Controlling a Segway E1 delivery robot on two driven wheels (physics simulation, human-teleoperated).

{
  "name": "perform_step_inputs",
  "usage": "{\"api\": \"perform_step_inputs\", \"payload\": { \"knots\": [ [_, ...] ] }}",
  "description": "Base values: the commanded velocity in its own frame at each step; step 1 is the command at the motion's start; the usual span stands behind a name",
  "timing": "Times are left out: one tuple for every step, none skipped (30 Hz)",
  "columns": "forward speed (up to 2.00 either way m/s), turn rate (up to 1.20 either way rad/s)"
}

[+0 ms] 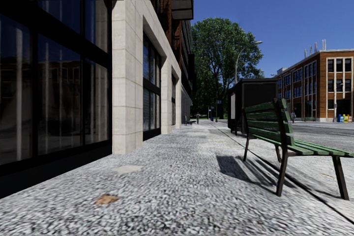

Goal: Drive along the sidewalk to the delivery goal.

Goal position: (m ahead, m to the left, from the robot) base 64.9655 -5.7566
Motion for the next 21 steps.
{"api": "perform_step_inputs", "payload": {
  "knots": [
    [2.00,0.00],
    [2.00,0.00],
    [2.00,0.00],
    [2.00,0.00],
    [2.00,0.00],
    [2.00,0.00],
    [2.00,0.00],
    [2.00,0.00],
    [2.00,0.00],
    [2.00,0.00],
    [2.00,0.00],
    [2.00,-0.02],
    [2.00,-0.02],
    [2.00,-0.03],
    [2.00,-0.07],
    [2.00,-0.09],
    [2.00,-0.10],
    [2.00,-0.11],
    [2.00,-0.13],
    [2.00,-0.13],
    [2.00,-0.14]
  ]
}}
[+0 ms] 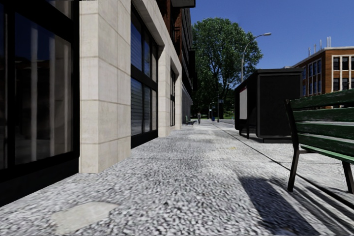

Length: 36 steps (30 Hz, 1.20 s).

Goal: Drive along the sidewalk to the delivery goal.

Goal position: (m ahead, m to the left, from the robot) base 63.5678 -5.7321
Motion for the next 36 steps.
{"api": "perform_step_inputs", "payload": {
  "knots": [
    [2.00,-0.14],
    [2.00,-0.14],
    [2.00,-0.14],
    [2.00,-0.15],
    [2.00,-0.16],
    [2.00,-0.18],
    [2.00,-0.19],
    [2.00,-0.20],
    [2.00,-0.20],
    [2.00,-0.20],
    [2.00,-0.20],
    [2.00,-0.20],
    [2.00,-0.20],
    [2.00,-0.20],
    [2.00,-0.20],
    [2.00,-0.20],
    [2.00,-0.20],
    [2.00,-0.20],
    [2.00,-0.20],
    [2.00,-0.20],
    [2.00,-0.20],
    [2.00,-0.20],
    [2.00,-0.20],
    [2.00,-0.20],
    [2.00,-0.20],
    [2.00,-0.20],
    [2.00,-0.20],
    [2.00,-0.20],
    [2.00,-0.20],
    [2.00,-0.20],
    [2.00,-0.20],
    [2.00,-0.20],
    [2.00,-0.20],
    [2.00,-0.20],
    [2.00,-0.20],
    [2.00,-0.20]
  ]
}}
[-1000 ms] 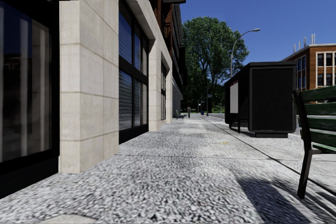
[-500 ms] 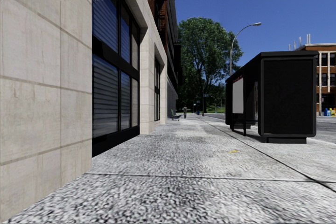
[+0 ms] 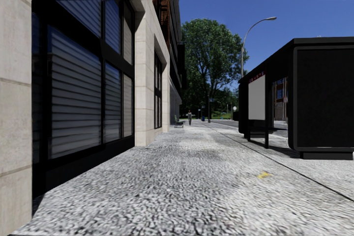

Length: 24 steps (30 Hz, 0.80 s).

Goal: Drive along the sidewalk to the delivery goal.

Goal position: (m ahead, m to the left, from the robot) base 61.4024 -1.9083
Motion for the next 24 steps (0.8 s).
{"api": "perform_step_inputs", "payload": {
  "knots": [
    [2.00,-0.20],
    [2.00,-0.20],
    [2.00,-0.20],
    [2.00,-0.20],
    [2.00,-0.20],
    [2.00,-0.20],
    [2.00,-0.20],
    [2.00,-0.20],
    [2.00,-0.20],
    [2.00,-0.20],
    [2.00,-0.20],
    [2.00,-0.20],
    [2.00,-0.20],
    [2.00,-0.20],
    [2.00,-0.21],
    [2.00,-0.25],
    [2.00,-0.31],
    [2.00,-0.34],
    [2.00,-0.35],
    [2.00,-0.35],
    [2.00,-0.35],
    [2.00,-0.35],
    [2.00,-0.35],
    [2.00,-0.35]
  ]
}}
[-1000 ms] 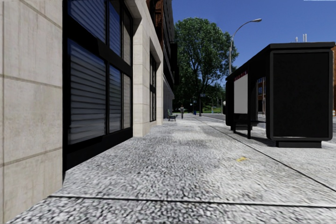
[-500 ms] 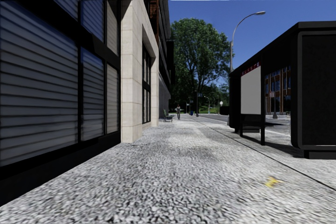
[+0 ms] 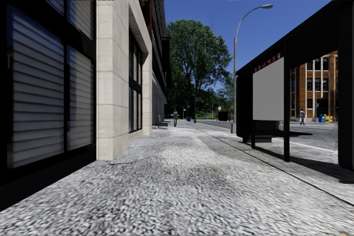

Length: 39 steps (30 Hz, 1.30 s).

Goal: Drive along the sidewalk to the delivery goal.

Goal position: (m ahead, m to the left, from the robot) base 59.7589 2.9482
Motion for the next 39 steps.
{"api": "perform_step_inputs", "payload": {
  "knots": [
    [2.00,-0.35],
    [2.00,-0.35],
    [2.00,-0.35],
    [2.00,-0.35],
    [2.00,-0.35],
    [2.00,-0.35],
    [2.00,-0.35],
    [2.00,-0.35],
    [2.00,-0.35],
    [2.00,-0.35],
    [2.00,-0.35],
    [2.00,-0.28],
    [2.00,-0.23],
    [2.00,-0.23],
    [2.00,-0.18],
    [2.00,-0.09],
    [2.00,-0.03],
    [2.00,0.00],
    [2.00,0.00],
    [2.00,0.00],
    [2.00,0.00],
    [2.00,0.00],
    [2.00,0.00],
    [2.00,0.00],
    [2.00,0.00],
    [2.00,0.00],
    [2.00,0.00],
    [2.00,0.00],
    [2.00,0.00],
    [2.00,0.00],
    [2.00,0.00],
    [2.00,0.00],
    [2.00,0.00],
    [2.00,0.00],
    [2.00,0.00],
    [2.00,0.00],
    [2.00,0.00],
    [2.00,0.00],
    [2.00,0.00]
  ]
}}
